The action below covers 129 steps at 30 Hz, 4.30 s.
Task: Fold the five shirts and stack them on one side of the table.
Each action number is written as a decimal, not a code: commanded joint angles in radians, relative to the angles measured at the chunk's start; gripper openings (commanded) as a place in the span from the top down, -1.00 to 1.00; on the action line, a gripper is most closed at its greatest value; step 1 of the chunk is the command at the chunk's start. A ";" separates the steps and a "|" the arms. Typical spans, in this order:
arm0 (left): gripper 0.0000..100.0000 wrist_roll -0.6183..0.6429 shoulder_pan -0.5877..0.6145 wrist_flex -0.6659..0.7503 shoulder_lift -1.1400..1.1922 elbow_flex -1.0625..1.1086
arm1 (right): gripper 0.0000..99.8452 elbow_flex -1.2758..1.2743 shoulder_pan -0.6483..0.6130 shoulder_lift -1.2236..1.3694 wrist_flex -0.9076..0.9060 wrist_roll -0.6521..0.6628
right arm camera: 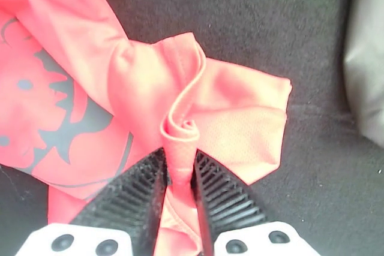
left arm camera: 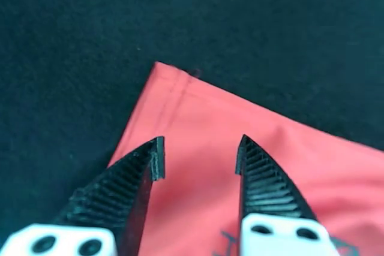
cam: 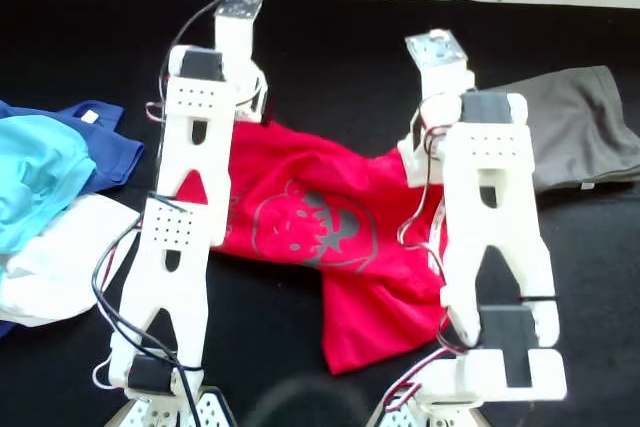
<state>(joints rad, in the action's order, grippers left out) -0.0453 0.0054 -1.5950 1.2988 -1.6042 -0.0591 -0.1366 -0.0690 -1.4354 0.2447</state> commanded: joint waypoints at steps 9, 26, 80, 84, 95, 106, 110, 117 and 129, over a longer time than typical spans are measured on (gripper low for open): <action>0.59 -0.094 0.015 0.130 0.024 -0.001 | 0.99 -0.183 0.008 -0.196 0.081 0.009; 0.95 -0.095 -0.031 0.184 0.016 0.154 | 0.99 -0.248 0.013 -0.263 0.081 0.011; 0.98 -0.181 0.140 -0.163 -1.495 0.516 | 0.99 0.874 0.147 -0.263 0.378 0.157; 0.98 -0.178 0.150 -0.166 -1.523 0.532 | 0.99 0.914 0.147 -0.265 0.352 0.157; 0.98 -0.180 0.153 -0.161 -1.788 0.757 | 0.99 1.241 0.140 -0.265 -0.124 0.157; 0.98 -0.181 0.153 -0.160 -1.905 0.788 | 0.99 1.521 0.145 -0.265 -0.168 0.158; 0.98 -0.181 0.154 -0.160 -1.905 0.788 | 0.99 1.526 0.145 -0.265 -0.162 0.158; 0.98 -0.181 0.154 -0.158 -1.879 0.829 | 0.99 1.383 0.142 -0.240 -0.160 0.158; 0.98 -0.181 0.153 -0.058 -1.472 1.070 | 0.99 0.975 0.130 0.093 -0.110 0.157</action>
<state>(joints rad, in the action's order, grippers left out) -0.2186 0.1435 -1.7116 -0.2616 -0.5455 0.9613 -0.0061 -0.0537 -1.5950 0.3920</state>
